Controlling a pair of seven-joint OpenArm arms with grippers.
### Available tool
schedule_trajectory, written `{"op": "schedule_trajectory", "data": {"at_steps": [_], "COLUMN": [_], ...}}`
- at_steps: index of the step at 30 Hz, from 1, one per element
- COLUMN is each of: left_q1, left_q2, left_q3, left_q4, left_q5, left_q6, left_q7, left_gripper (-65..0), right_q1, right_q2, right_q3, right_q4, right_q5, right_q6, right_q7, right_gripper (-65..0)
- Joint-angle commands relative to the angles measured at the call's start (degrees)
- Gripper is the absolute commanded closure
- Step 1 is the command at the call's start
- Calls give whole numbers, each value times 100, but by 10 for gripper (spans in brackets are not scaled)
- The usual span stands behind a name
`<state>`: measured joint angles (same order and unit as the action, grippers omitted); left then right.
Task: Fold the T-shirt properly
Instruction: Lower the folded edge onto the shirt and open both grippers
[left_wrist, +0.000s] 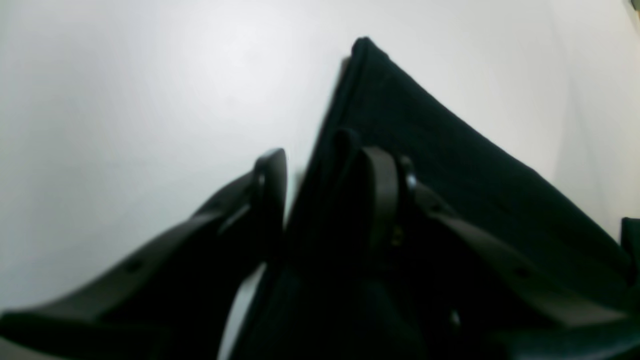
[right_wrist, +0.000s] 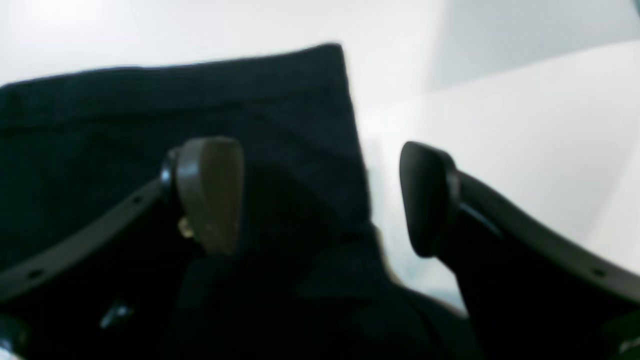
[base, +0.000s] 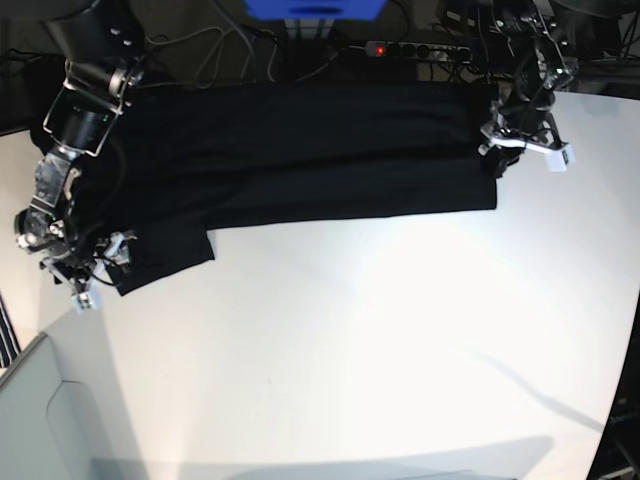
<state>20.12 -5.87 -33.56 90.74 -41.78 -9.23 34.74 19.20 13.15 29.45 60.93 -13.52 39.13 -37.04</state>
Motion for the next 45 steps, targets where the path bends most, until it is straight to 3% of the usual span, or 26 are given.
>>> {"op": "schedule_trajectory", "data": {"at_steps": [1, 4, 12, 18, 27, 32, 38, 45], "left_q1": [-3, -3, -12, -21, -30, -38, -38, -47], "left_q2": [-59, -59, -59, -59, -59, -59, -77, -94], "left_q3": [-24, -24, -15, 2, 11, 20, 20, 11], "left_q4": [82, 82, 82, 82, 73, 73, 73, 73], "left_q5": [-73, -73, -55, -46, -64, -55, -73, -81], "left_q6": [-30, -30, -39, -39, -48, -48, -48, -48], "left_q7": [-85, -85, -85, -85, -85, -85, -85, -85], "left_gripper": [-229, -229, -229, -229, -229, -229, -229, -229], "right_q1": [194, 273, 396, 159, -1045, -2021, -2979, -3454], "right_q2": [61, 61, 96, 70, -247, -449, -625, -642], "right_q3": [13, 13, 4, 4, 48, 57, 110, 558], "right_q4": [-14, -365, -893, 145, 3749, 5217, 5797, 5797], "right_q5": [55, 55, 55, 55, 82, 82, 82, 82], "right_q6": [87, 87, 87, 87, 87, 87, 87, 87], "right_q7": [104, 227, 288, 77, -942, -1004, -951, -951], "right_gripper": [-453, -367, -3, -2, -2, -2, -2, -2]}}
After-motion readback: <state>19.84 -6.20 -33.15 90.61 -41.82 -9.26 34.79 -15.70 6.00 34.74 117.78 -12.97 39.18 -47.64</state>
